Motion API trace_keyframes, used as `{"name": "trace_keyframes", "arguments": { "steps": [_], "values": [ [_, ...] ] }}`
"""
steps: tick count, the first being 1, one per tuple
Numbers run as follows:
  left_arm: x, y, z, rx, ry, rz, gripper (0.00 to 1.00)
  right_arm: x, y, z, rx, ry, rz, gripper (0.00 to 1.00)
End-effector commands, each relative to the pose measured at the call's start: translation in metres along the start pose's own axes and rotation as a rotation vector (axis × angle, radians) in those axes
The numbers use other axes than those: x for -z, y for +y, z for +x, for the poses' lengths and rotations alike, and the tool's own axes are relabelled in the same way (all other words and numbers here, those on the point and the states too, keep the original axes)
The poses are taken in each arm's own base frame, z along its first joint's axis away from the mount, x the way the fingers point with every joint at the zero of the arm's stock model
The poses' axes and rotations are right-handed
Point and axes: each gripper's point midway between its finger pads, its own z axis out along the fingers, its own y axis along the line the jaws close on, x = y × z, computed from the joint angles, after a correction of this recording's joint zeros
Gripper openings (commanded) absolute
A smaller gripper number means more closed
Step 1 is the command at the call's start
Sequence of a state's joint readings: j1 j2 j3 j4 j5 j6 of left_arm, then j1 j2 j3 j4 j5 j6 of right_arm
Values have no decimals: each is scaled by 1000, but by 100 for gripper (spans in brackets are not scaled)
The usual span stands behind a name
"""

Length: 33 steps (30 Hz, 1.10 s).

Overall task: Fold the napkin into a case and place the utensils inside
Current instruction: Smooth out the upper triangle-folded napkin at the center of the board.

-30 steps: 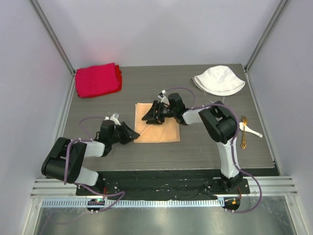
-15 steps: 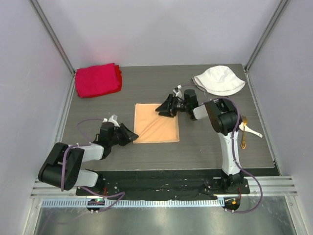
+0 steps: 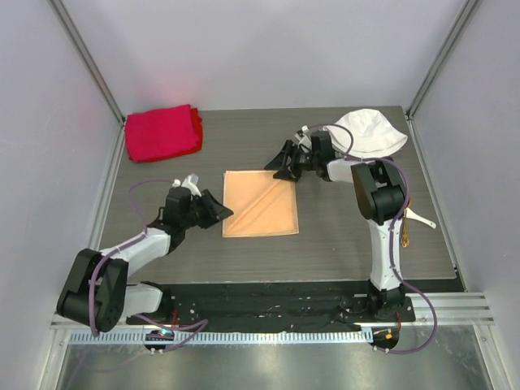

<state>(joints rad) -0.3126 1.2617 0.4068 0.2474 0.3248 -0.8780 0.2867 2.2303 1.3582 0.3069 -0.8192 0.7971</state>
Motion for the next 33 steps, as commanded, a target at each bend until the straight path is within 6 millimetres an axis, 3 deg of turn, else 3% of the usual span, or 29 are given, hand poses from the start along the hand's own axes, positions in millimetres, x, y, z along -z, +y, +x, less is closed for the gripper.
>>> {"name": "trace_keyframes", "arguments": {
  "steps": [1,7,9,11,14,16,22,24,28,31,33],
  "values": [
    [-1,-41,-26,-74,-8,89,38,31,57,-29,103,-82,12,74],
    [-36,-76,-29,-70,59,230,34,35,54,-9,58,-65,-33,76],
    [-51,-75,-15,-73,99,223,34,29,51,1,35,-42,-61,76],
    [-61,-78,-13,-76,96,236,33,25,43,5,28,-39,-62,76],
    [-73,-64,-4,-58,101,209,33,16,28,9,11,-26,-79,75],
    [-77,-42,6,-43,111,153,33,11,12,9,-12,-20,-69,75],
    [-65,1,37,-31,133,70,32,11,-35,-7,-26,-17,15,74],
    [-57,13,48,-37,154,39,32,13,-41,-11,-18,-15,42,75],
    [-36,0,42,-74,137,49,35,20,-42,-16,33,-5,116,77],
    [-23,-17,31,-99,140,50,41,29,-28,-21,53,-10,128,79],
    [-10,-46,11,-131,88,98,46,37,-16,-28,88,-39,168,82]
  ]
}}
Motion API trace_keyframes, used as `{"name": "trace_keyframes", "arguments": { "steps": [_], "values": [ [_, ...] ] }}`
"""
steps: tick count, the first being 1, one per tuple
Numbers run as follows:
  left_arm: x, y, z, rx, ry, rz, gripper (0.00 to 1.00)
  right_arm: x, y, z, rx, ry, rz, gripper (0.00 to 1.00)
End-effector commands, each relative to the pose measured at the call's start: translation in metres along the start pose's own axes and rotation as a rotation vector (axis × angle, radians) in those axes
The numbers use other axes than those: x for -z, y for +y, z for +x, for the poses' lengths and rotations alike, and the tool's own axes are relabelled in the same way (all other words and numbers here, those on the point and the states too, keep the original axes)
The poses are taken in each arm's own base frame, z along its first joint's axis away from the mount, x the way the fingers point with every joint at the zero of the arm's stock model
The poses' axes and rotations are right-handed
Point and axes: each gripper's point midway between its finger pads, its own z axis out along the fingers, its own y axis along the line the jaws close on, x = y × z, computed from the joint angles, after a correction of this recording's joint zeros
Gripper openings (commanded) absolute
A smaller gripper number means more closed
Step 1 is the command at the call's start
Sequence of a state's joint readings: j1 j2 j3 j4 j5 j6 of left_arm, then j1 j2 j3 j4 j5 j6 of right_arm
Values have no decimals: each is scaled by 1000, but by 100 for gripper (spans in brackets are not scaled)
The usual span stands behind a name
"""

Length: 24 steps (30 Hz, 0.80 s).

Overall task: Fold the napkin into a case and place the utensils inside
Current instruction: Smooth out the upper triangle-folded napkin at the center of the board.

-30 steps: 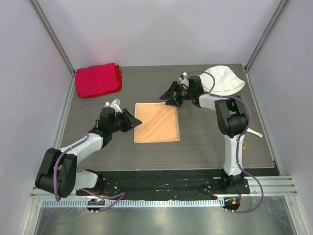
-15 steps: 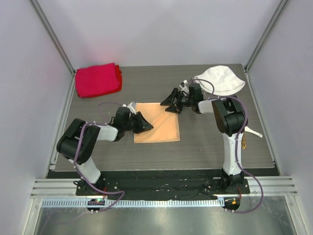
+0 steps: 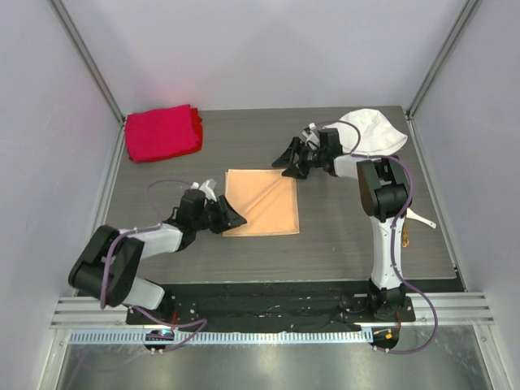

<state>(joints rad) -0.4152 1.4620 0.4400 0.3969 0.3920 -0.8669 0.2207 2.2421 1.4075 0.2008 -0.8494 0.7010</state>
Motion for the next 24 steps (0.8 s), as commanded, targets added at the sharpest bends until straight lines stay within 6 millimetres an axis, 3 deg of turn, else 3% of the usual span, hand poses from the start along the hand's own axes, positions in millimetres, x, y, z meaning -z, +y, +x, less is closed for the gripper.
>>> {"name": "trace_keyframes", "arguments": {
  "steps": [1,2,3,5,6,11,14,16,17,22,24],
  "values": [
    [26,-40,-32,-86,-62,24,48,22,3,-3,58,-16,178,84],
    [35,-42,-31,-85,-55,-1,50,27,-1,-6,94,-37,241,85],
    [41,-53,-43,-108,-82,1,51,33,12,-9,131,-50,264,86],
    [48,-48,-42,-114,-66,-51,53,43,11,-1,157,-40,345,89],
    [53,-54,-51,-126,-90,-57,53,52,22,-6,189,-73,375,90],
    [53,-65,-59,-115,-92,-30,52,57,38,38,202,-10,406,91],
    [38,-78,-63,-105,-63,39,49,48,61,80,171,70,277,89],
    [20,-80,-64,-83,-31,78,47,46,66,104,137,94,203,87],
    [14,-83,-68,-83,-31,89,46,49,74,107,137,82,171,87],
    [-22,-69,-78,-40,-44,82,46,52,48,141,91,133,170,84],
    [-38,-51,-74,-14,-34,47,45,54,36,151,77,151,194,83]
  ]
}}
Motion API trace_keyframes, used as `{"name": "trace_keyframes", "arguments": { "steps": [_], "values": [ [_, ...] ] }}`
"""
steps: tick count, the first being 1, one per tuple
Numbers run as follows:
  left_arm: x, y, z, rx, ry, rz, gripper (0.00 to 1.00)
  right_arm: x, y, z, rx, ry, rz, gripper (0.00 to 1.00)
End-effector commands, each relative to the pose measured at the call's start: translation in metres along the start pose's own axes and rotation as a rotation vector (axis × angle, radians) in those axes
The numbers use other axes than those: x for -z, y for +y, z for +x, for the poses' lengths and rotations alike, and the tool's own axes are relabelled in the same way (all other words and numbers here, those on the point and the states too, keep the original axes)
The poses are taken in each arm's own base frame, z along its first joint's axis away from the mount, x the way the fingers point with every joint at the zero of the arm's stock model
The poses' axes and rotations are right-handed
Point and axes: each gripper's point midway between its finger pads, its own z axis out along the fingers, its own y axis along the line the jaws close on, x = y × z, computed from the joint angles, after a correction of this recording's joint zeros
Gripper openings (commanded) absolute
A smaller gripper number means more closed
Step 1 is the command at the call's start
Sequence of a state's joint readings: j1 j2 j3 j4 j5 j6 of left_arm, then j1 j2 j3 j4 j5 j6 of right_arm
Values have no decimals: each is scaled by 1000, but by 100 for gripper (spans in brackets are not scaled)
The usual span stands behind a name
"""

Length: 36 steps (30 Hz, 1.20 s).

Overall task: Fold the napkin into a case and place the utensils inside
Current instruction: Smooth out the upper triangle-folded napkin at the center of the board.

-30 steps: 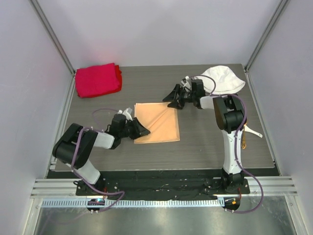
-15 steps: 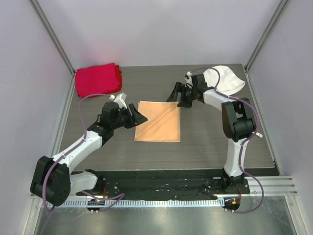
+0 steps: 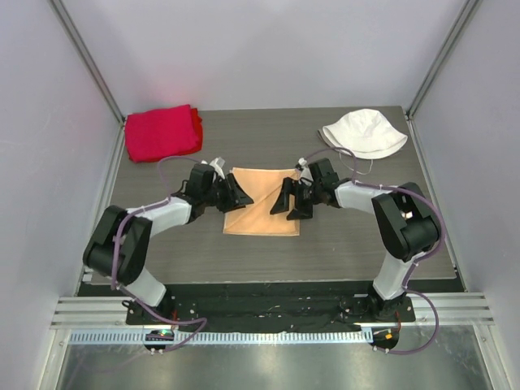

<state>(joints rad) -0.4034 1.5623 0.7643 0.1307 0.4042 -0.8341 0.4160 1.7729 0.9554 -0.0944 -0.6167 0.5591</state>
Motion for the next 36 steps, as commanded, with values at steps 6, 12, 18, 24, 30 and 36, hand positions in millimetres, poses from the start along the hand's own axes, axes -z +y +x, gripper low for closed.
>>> {"name": "trace_keyframes", "arguments": {
  "steps": [6,12,18,24,30,36],
  "values": [
    [-38,35,-8,41,-68,-51,45,9,-23,35,-6,-6,-3,81],
    [-38,49,4,39,-50,-78,45,33,-42,45,-22,-24,88,81],
    [-29,26,0,38,-38,-9,46,58,-26,30,29,-72,109,81],
    [14,-46,-51,-46,-113,68,57,71,6,5,161,-127,126,85],
    [20,-22,-102,-84,-64,-163,60,70,22,-19,276,-198,284,85],
    [-18,32,-128,-154,116,-281,51,61,39,-12,227,-180,221,77]
  ]
}}
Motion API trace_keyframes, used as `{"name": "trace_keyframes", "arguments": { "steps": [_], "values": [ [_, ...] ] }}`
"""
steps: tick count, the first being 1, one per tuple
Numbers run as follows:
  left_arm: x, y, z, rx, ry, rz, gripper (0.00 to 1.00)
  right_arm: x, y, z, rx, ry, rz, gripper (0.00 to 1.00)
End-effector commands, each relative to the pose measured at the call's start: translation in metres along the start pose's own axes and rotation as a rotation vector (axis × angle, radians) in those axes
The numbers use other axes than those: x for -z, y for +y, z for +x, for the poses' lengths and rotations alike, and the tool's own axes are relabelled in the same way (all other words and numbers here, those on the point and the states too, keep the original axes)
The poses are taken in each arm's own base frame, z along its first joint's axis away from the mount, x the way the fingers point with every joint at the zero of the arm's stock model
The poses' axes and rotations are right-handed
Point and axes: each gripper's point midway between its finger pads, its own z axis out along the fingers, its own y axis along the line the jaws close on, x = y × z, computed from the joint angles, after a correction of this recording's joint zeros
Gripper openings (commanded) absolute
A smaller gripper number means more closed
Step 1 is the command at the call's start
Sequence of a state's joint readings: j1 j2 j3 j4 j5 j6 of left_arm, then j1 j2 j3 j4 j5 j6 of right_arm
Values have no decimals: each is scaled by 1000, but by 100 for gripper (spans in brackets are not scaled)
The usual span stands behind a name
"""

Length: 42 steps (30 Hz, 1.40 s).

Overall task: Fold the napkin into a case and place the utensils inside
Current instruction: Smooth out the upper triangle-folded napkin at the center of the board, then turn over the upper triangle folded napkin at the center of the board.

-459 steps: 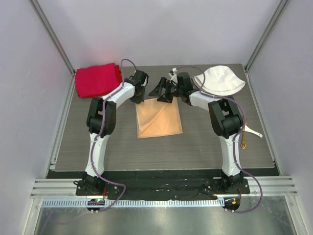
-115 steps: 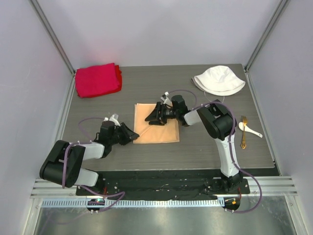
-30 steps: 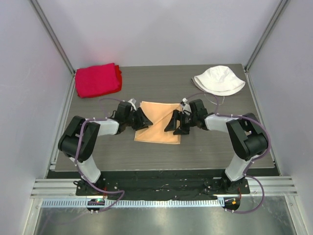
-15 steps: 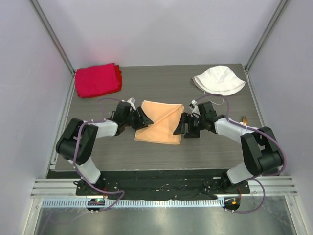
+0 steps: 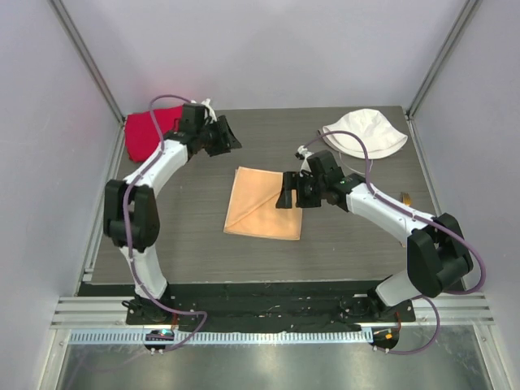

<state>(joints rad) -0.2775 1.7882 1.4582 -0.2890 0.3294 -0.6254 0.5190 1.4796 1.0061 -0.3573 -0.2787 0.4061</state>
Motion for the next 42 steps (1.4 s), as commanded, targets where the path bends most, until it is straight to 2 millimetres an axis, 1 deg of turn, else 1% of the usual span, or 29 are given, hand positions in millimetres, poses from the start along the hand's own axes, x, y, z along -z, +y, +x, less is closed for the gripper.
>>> {"name": "trace_keyframes", "arguments": {
  "steps": [1,2,3,5,6,10,12,14,15,16,17,18,19,20,21,24,25,26,27,28,30,31,32,33,34,36,38,40,42],
  "values": [
    [-31,70,47,-30,286,-153,51,-2,11,5,-48,9,-11,72],
    [-36,73,44,-10,280,-150,51,-7,18,3,-54,-7,-48,63],
    [-44,77,41,1,264,-144,52,-12,19,19,-98,28,-72,61],
    [-52,78,38,10,249,-133,54,-20,23,26,-112,26,-100,53],
    [-60,81,39,17,247,-135,55,-25,16,40,-136,51,-93,51],
    [-68,84,36,36,224,-143,54,-40,5,63,-170,102,-86,42],
    [-68,93,45,62,222,-172,54,-45,-5,75,-179,132,-62,38],
    [-63,91,39,57,170,-168,54,-47,-16,82,-176,140,-20,36],
    [-59,98,51,77,177,-189,54,-47,-25,86,-182,149,9,36],
    [-55,97,52,105,156,-192,54,-47,-33,86,-186,149,38,36],
    [-47,85,37,103,90,-160,55,-46,-47,87,-181,149,88,36],
    [-43,92,50,130,93,-179,56,-46,-63,84,-206,142,129,36],
    [-39,89,48,180,66,-178,56,-47,-73,83,-216,137,157,36],
    [-30,77,37,185,10,-144,56,-48,-86,74,-213,122,200,36],
    [-26,84,47,207,11,-165,57,-51,-103,74,-226,139,253,36],
    [-9,76,40,256,-71,-148,57,-56,-122,48,-164,123,374,36],
    [-6,76,38,263,-85,-151,58,-57,-118,40,-151,120,361,37],
    [-4,73,35,261,-89,-148,59,-59,-104,18,-130,90,311,38],
    [-5,71,36,261,-72,-138,59,-58,-94,7,-109,70,293,39],
    [-6,72,38,259,-56,-149,59,-56,-74,-8,-62,45,270,42],
    [-13,77,40,266,-13,-182,57,-50,-61,-23,14,11,299,46],
    [-15,81,43,269,2,-201,57,-45,-40,-31,56,6,278,55],
    [-15,82,39,270,2,-222,56,-42,-37,-35,79,-9,300,60],
    [-15,92,44,275,13,-269,56,-39,-28,-39,112,-16,293,68],
    [-15,95,44,274,3,-287,57,-35,-9,-41,150,-32,270,73],
    [-18,104,44,273,-8,-318,57,-31,8,-42,210,-46,253,83],
    [-24,107,37,247,-9,-336,57,-31,28,-38,262,-44,241,85],
    [-33,119,45,242,39,-381,57,-31,33,-38,287,-42,258,86],
    [-39,117,37,222,37,-379,57,-34,35,-32,302,-29,270,87]
  ]
}}
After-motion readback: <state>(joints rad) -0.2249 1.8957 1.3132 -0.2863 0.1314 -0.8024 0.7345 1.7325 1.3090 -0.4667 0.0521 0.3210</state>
